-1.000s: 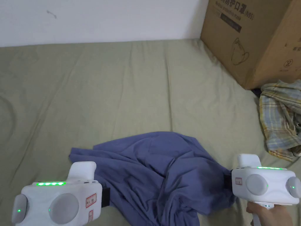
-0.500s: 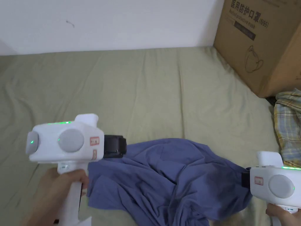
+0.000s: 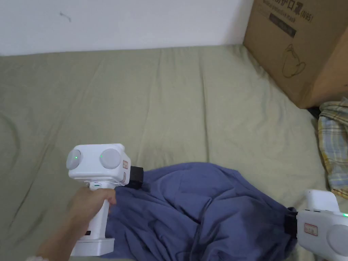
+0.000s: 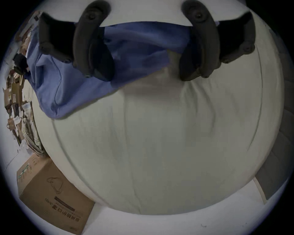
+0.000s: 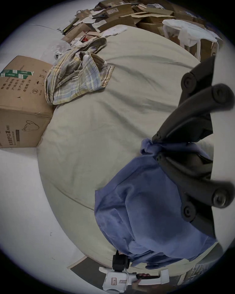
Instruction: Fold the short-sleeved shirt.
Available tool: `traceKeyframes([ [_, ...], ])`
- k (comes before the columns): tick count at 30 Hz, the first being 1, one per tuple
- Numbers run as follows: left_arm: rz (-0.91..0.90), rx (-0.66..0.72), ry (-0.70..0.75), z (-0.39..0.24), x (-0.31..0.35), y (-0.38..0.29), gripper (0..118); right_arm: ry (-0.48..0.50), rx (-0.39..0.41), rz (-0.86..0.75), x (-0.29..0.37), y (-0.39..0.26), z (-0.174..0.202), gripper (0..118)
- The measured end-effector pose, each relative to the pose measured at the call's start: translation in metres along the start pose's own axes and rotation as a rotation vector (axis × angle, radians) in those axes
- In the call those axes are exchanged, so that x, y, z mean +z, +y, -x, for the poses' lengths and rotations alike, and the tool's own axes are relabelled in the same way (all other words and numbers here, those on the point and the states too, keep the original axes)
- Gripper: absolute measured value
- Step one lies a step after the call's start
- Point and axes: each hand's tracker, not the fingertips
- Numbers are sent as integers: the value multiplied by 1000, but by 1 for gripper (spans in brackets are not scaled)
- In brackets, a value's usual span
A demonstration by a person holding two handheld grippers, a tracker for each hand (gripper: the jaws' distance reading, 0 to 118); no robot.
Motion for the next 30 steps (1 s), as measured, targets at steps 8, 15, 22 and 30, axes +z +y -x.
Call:
traceKeyframes([
  [8, -42, -93, 87, -12, 17, 0, 3, 16, -38, -12, 6, 6, 1, 10],
  [15, -126, -2, -70, 9, 82, 10, 3, 33, -36, -83, 43, 24, 0, 10],
  [22, -317, 38, -106, 30, 199, 40, 3, 107, 10, -245, 105, 75, 14, 10],
  [30, -538, 20, 19, 52, 326, 88, 3, 217, 61, -429, 190, 179, 46, 10],
])
